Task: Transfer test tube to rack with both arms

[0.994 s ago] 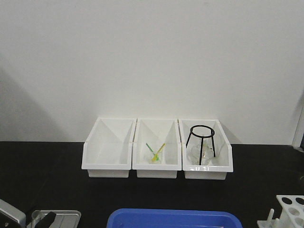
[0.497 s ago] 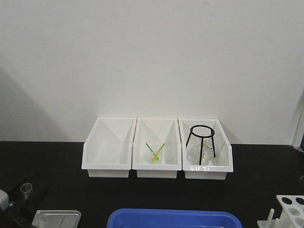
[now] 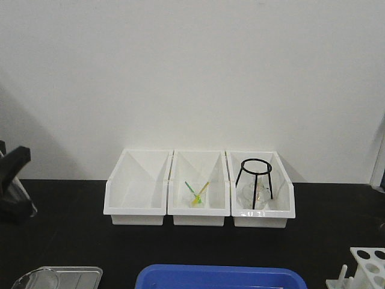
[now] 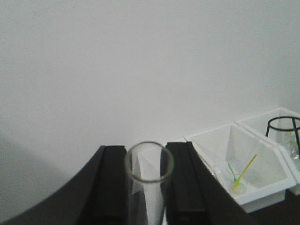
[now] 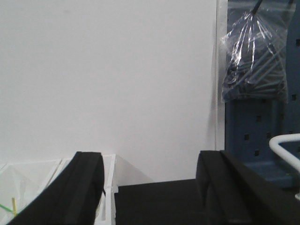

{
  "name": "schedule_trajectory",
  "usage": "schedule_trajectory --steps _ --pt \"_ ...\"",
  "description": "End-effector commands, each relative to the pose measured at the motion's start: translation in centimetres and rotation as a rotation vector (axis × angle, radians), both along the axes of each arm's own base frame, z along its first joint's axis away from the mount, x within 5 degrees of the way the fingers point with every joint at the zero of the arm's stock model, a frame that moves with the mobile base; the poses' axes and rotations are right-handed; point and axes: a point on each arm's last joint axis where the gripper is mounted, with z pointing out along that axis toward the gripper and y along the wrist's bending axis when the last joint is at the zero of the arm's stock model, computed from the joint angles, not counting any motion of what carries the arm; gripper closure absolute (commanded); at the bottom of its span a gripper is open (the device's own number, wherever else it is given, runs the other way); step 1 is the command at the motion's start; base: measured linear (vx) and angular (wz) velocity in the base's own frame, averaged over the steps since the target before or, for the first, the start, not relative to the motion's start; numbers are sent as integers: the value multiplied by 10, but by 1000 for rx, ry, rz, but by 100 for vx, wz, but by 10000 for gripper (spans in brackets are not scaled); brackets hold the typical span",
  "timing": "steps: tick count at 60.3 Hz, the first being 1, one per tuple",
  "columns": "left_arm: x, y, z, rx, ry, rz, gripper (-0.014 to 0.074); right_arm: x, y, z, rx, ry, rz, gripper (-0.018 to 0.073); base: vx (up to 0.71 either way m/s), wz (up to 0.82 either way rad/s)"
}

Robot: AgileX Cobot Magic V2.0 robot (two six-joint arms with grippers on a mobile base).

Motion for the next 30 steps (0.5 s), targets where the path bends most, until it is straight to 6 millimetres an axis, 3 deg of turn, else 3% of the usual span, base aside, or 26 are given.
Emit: schedule_trajectory --steps 1,9,10,30 --pt "-8 -1 38 -102 -25 -15 603 3 5 13 -9 -56 38 89 0 0" --pt "-15 -8 64 -130 47 -47 603 14 21 1 4 52 143 89 0 0" --pt "-14 -25 81 -146 128 -134 603 29 58 -18 -2 189 348 89 0 0" --pt "11 -84 52 -189 308 -454 603 25 139 -31 51 196 728 89 0 0"
